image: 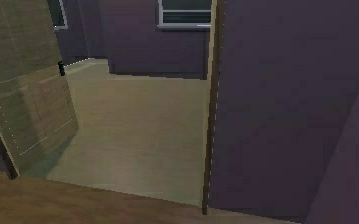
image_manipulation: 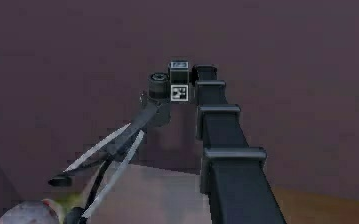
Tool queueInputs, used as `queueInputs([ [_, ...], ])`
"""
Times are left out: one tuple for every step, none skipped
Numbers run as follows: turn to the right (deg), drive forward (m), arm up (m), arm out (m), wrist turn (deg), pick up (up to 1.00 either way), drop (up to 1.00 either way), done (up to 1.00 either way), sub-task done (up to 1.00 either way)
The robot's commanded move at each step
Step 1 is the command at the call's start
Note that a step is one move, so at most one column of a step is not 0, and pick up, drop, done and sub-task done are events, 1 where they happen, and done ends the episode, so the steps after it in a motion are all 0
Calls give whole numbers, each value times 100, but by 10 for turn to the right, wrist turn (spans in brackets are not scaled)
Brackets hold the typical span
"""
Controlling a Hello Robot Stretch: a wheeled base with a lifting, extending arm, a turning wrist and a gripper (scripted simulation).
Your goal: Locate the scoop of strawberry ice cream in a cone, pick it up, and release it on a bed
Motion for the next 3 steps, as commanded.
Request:
queueInputs([
  [0, 0, 0, -24, 0, 0, 0, 0, 0],
  [-450, 0, 0, 0, 0, 0, 0, 0, 0],
  [-450, 0, 0, 0, 0, 0, 0, 0, 0],
])
